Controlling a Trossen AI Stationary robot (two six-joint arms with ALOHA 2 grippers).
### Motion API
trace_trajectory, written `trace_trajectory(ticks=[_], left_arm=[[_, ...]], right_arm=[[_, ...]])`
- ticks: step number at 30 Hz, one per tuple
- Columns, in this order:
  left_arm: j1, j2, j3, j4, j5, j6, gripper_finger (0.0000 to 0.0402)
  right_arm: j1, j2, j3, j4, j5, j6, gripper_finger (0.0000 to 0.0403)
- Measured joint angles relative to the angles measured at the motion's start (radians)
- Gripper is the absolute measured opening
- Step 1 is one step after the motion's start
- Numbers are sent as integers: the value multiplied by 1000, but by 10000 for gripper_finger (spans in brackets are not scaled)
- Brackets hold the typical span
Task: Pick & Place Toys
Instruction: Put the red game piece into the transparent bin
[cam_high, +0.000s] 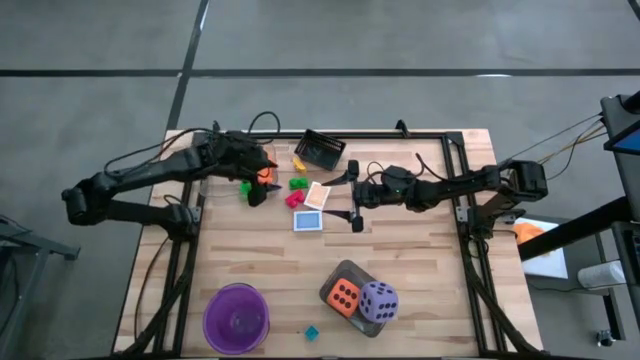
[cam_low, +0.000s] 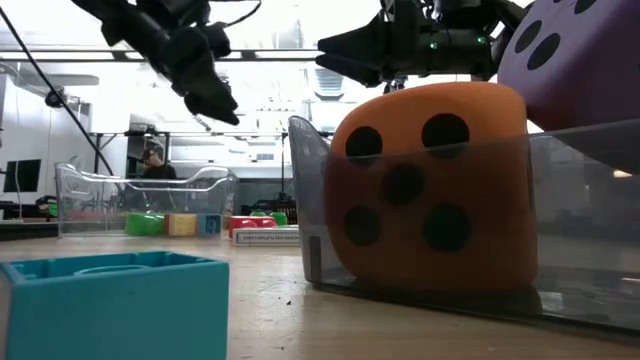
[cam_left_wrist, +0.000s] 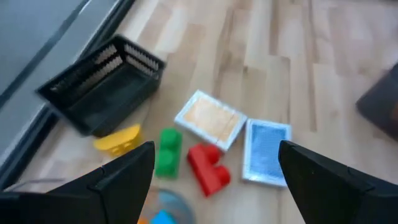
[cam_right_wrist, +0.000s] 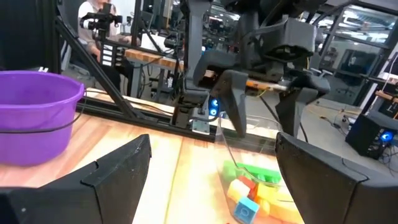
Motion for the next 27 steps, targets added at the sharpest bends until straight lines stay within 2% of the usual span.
trace_trajectory(ticks=[7, 12, 17, 27], left_arm=[[-113, 144, -5, 59, 17, -129, 340], [-174, 268, 30, 65, -95, -187, 340], [-178, 373, 72, 55, -148, -219, 340], [-175, 539, 166, 1, -233, -265, 340]], right_arm=[[2, -22, -7, 0, 0, -1, 339], [9, -75, -61, 91, -2, -3, 339], [11, -150, -165, 209, -8, 8, 339], [12, -249, -256, 233, -6, 12, 339]])
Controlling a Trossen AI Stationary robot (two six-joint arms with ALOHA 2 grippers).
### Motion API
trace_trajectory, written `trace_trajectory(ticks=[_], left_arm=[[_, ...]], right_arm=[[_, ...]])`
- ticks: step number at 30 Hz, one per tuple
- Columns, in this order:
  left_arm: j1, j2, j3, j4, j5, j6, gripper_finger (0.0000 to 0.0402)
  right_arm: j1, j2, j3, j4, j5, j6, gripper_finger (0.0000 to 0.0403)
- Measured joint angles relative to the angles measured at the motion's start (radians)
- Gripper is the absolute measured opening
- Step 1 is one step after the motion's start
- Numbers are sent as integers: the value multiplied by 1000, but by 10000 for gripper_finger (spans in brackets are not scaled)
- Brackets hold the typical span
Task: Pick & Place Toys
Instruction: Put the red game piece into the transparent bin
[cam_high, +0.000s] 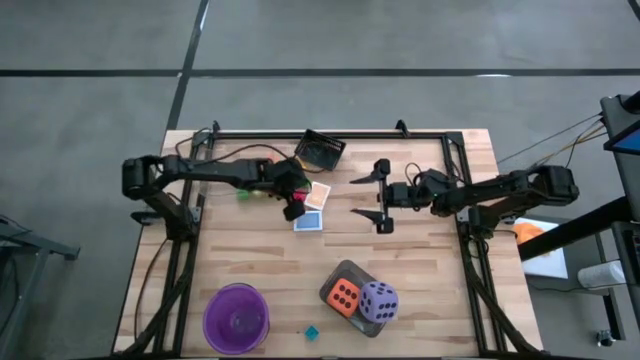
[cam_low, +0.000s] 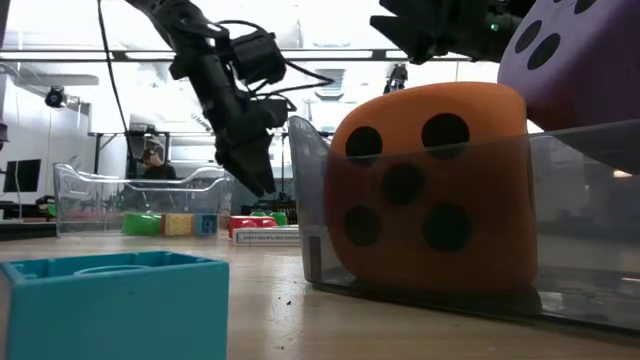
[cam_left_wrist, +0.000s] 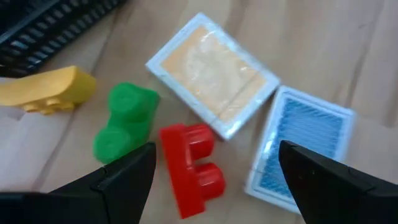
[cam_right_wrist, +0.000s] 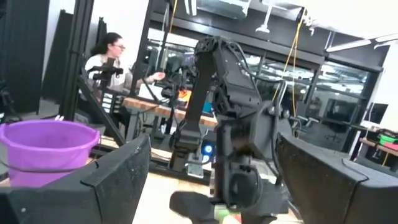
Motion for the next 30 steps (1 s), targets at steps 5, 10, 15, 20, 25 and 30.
trace_trajectory(ticks=[5, 10, 15, 20, 25, 30], left_arm=[[-1, 31, 33, -38, -75, 0, 340], [-7, 16, 47, -46, -72, -4, 340], [-37, 7, 94, 6, -76, 98, 340], [-4, 27, 139, 18, -92, 91, 340], [35, 95, 177, 1, -65, 111, 340], [45, 169, 234, -121, -56, 99, 340]], right_arm=[[1, 3, -5, -4, 2, 0, 339], [1, 10, -5, -5, 3, -5, 339], [1, 3, -5, 1, 3, -7, 339], [1, 4, -5, 3, 3, -7, 339], [1, 4, -5, 3, 3, -7, 339], [1, 6, -4, 3, 3, -7, 339]])
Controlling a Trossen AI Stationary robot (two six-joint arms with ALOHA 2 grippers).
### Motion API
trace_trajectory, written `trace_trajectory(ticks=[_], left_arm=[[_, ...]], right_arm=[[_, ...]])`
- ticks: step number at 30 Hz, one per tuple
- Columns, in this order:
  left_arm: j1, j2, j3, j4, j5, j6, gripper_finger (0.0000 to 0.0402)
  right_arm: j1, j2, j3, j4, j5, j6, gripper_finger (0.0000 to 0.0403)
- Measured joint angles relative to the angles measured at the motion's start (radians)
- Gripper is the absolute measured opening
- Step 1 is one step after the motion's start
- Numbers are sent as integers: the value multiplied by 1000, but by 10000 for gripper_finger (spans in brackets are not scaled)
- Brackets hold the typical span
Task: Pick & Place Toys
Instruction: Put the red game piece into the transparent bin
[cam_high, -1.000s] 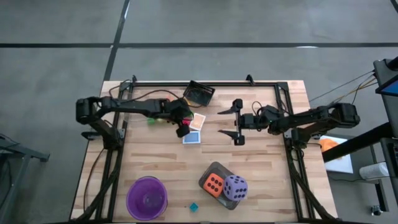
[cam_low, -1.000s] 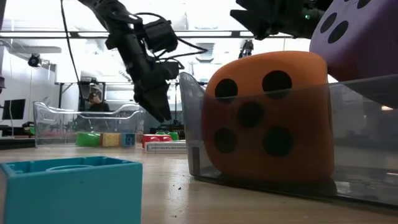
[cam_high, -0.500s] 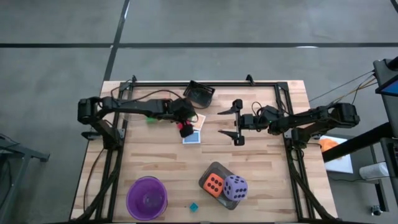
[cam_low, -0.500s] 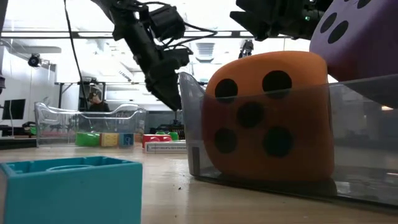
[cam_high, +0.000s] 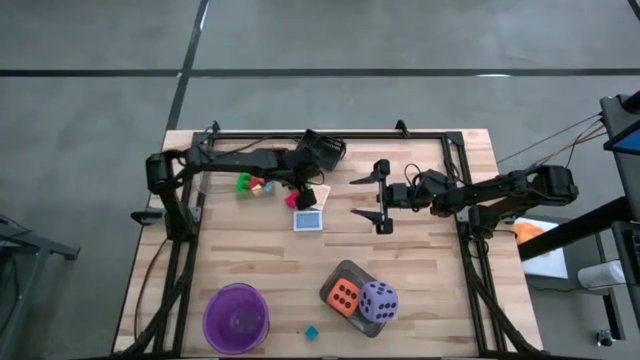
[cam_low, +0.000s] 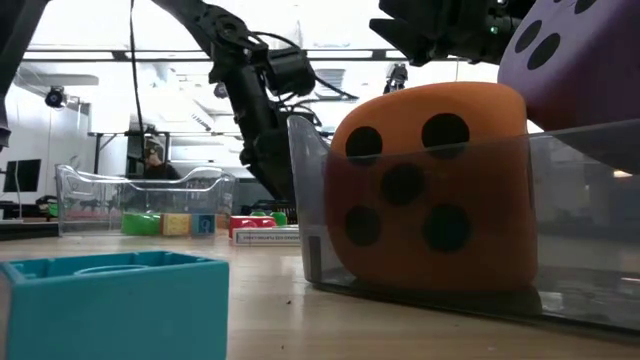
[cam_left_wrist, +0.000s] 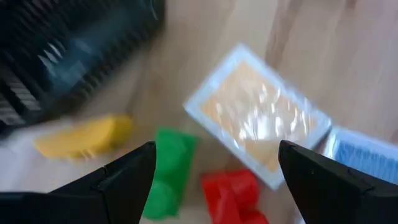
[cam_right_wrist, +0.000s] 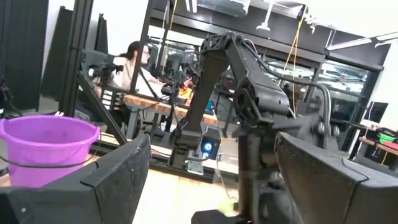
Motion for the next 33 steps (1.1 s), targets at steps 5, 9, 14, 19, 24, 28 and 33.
trace_trajectory(ticks=[5, 9, 14, 19, 24, 28, 33], left_arm=[[-13, 11, 22, -95, 4, -83, 340], [-33, 14, 16, -109, 3, -107, 340], [-36, 15, 16, -118, 3, -112, 340], [-38, 25, 16, -133, 2, -115, 336], [-37, 61, 17, -144, -5, -126, 298], [-37, 88, 17, -148, -10, -122, 257], [-37, 91, 17, -152, -8, -116, 208]], right_arm=[[0, 0, 0, 0, 0, -1, 339], [0, 3, 0, 0, 0, -5, 339], [0, 3, 0, 0, 0, -5, 339], [0, 3, 0, 0, 0, -5, 339], [0, 3, 0, 0, 0, -5, 339], [0, 4, 0, 0, 0, -5, 339], [0, 4, 0, 0, 0, -4, 339]])
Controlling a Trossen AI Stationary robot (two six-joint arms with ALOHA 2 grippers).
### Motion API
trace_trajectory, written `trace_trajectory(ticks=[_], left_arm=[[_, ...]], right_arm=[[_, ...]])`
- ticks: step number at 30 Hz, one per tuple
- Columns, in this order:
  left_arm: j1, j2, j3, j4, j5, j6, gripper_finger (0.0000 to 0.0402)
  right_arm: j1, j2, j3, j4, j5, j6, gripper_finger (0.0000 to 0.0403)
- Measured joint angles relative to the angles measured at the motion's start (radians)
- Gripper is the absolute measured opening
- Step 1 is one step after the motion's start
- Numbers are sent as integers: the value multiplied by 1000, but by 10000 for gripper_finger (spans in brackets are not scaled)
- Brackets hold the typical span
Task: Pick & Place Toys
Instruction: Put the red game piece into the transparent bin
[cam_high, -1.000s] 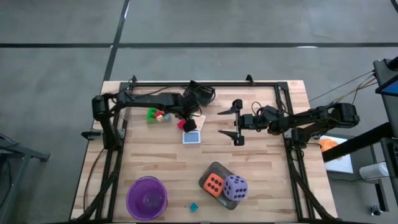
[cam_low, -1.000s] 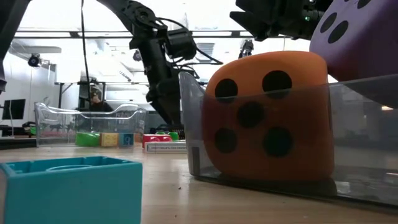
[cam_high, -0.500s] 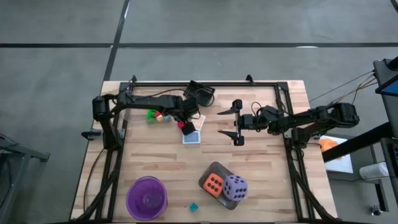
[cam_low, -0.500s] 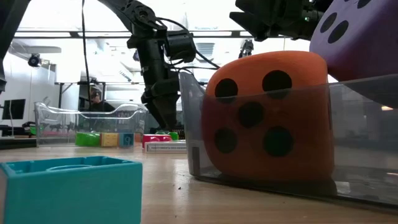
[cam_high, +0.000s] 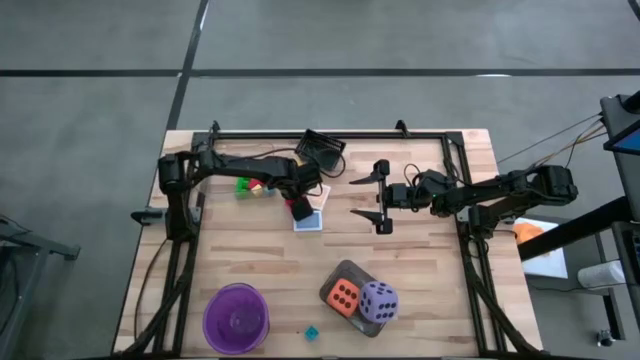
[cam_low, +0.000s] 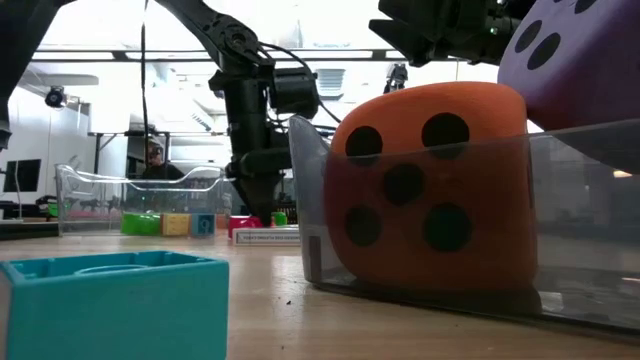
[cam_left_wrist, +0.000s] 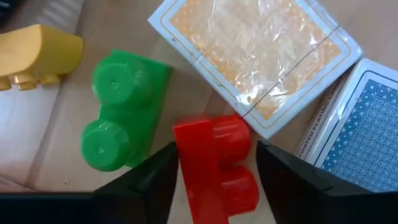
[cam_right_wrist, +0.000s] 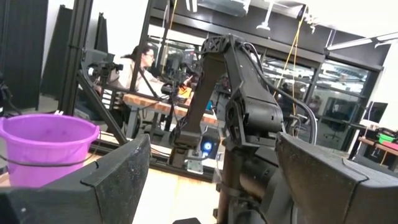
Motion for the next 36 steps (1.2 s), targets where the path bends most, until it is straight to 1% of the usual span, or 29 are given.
trace_trajectory(ticks=[4, 11, 13, 14, 29, 32, 36], left_arm=[[0, -6, 0, -6, 10, 8, 158], [1, -11, 3, -3, 22, 5, 49], [-2, -7, -1, -9, 3, 10, 18], [-1, -1, -3, -14, -6, 16, 10], [-8, -12, 24, -33, 4, 9, 1], [-15, -33, 46, -36, 4, 12, 0], [-27, -81, 64, -36, 2, 74, 0]], right_arm=[[0, 0, 0, 0, 0, 0, 339], [0, 0, 0, 0, 0, 0, 339], [0, 0, 0, 0, 0, 0, 339], [0, 0, 0, 0, 0, 0, 339], [0, 0, 0, -9, 0, 0, 339], [0, 2, 0, -9, 0, 0, 339], [0, 4, 0, -10, 0, 0, 339]])
